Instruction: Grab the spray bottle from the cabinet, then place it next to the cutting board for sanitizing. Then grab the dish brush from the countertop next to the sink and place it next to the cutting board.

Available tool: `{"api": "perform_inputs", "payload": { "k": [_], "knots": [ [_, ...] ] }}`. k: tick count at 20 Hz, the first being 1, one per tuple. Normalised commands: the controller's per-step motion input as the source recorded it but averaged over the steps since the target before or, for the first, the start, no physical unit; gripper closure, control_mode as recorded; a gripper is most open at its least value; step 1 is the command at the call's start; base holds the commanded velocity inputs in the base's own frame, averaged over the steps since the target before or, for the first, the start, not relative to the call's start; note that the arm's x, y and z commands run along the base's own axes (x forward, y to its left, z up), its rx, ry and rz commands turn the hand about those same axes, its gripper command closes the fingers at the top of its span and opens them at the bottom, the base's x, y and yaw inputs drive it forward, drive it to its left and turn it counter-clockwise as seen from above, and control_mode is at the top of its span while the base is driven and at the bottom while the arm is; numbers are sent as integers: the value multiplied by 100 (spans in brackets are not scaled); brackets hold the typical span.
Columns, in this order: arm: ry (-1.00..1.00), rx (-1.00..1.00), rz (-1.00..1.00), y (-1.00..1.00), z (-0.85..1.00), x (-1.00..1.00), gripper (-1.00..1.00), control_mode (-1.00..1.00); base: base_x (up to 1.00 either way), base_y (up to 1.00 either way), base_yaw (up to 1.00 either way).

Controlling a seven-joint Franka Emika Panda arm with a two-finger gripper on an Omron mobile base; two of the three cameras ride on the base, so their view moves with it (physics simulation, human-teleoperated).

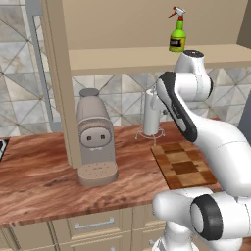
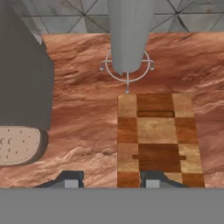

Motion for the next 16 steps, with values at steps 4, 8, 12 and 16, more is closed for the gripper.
{"api": "perform_inputs", "payload": {
  "k": [4, 8, 12, 16],
  "knots": [
    [-5, 0, 0, 0, 0, -39, -100, -100, 0, 0, 0],
    [-21, -2, 0, 0, 3, -82, -100, -100, 0, 0, 0],
    [-44, -4, 0, -1, 58, -79, -100, -100, 0, 0, 0],
    [-42, -1, 0, -11, 75, -63, -100, -100, 0, 0, 0]
  ]
}}
